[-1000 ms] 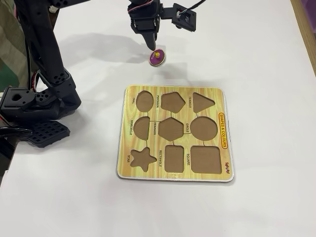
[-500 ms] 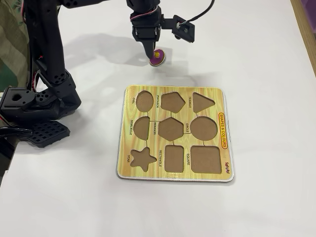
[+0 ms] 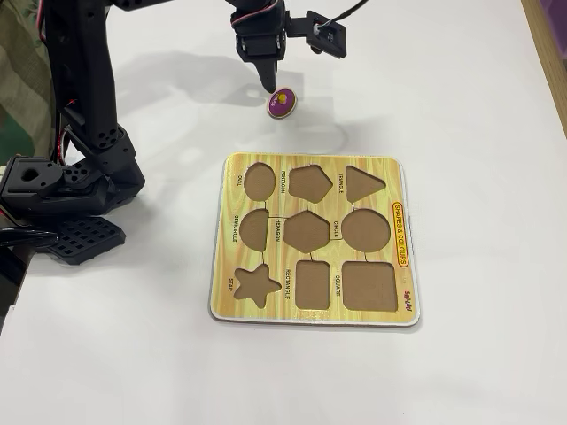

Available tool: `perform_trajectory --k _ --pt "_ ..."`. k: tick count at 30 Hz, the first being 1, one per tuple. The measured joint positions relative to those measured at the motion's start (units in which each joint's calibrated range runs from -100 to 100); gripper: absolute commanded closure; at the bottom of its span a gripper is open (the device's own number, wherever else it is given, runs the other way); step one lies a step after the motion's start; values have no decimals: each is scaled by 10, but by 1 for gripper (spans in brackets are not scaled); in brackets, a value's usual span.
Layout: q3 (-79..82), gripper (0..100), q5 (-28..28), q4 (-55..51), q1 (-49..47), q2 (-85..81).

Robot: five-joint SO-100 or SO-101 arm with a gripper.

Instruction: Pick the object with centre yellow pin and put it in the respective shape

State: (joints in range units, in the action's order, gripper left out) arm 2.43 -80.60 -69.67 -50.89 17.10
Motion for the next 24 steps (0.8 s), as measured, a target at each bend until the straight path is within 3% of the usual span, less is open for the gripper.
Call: perform_trajectory --k 24 --pt "-2 89 0 0 10 29"
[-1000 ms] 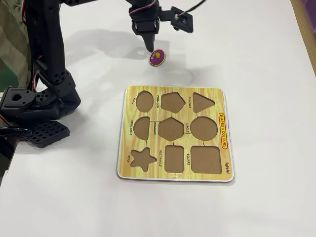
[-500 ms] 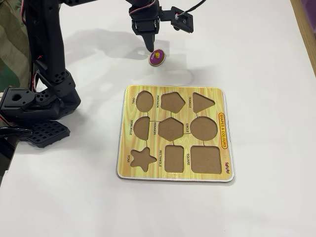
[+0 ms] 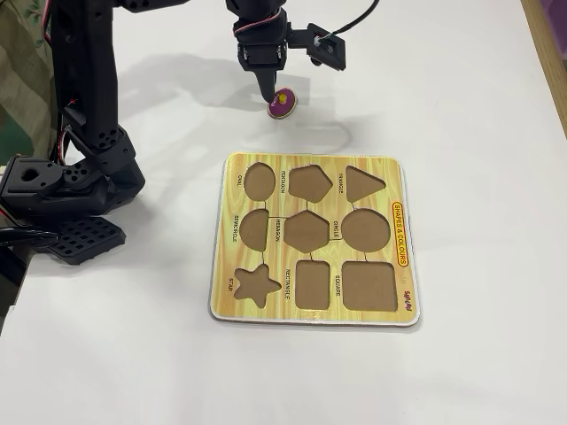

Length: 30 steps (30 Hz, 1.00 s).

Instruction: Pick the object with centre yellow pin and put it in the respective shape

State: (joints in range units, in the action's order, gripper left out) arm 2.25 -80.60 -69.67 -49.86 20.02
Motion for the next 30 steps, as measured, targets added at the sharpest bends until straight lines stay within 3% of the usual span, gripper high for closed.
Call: perform_trajectory --k 17,30 --pt "0 89 0 0 14 0" --pt "0 89 0 64 14 0"
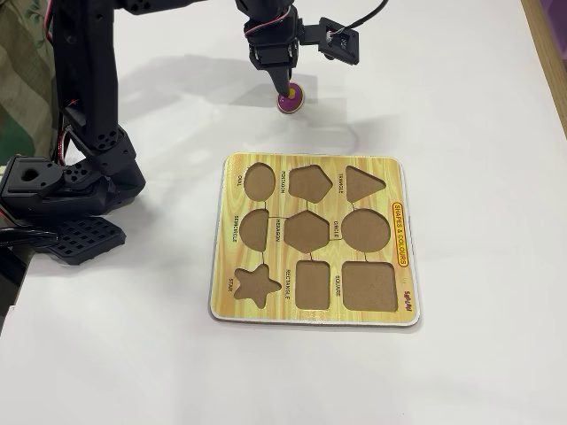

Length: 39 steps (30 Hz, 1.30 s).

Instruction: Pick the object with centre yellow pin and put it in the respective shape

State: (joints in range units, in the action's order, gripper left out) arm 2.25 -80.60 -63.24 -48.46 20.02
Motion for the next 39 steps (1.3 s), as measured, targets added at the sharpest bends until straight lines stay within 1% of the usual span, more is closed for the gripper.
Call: perform_trajectory --k 21,27,39 --pt "0 89 0 1 10 0" --pt "0 89 0 48 10 13" --pt "0 89 0 49 19 25"
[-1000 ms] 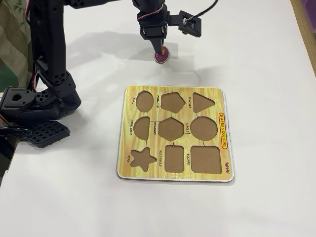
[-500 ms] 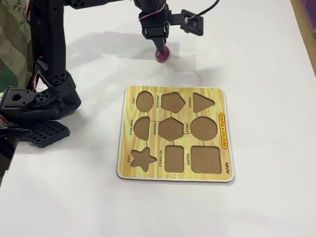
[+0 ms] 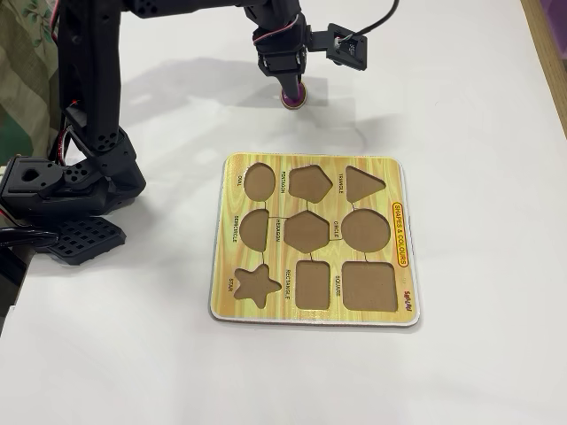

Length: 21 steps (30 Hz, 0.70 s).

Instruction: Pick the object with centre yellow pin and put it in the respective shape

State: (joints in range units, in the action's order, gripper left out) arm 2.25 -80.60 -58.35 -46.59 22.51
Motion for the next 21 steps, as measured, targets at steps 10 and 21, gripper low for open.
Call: perform_trajectory --k 10,21 --pt "20 92 0 5 14 -2" --pt "22 91 22 0 14 -2"
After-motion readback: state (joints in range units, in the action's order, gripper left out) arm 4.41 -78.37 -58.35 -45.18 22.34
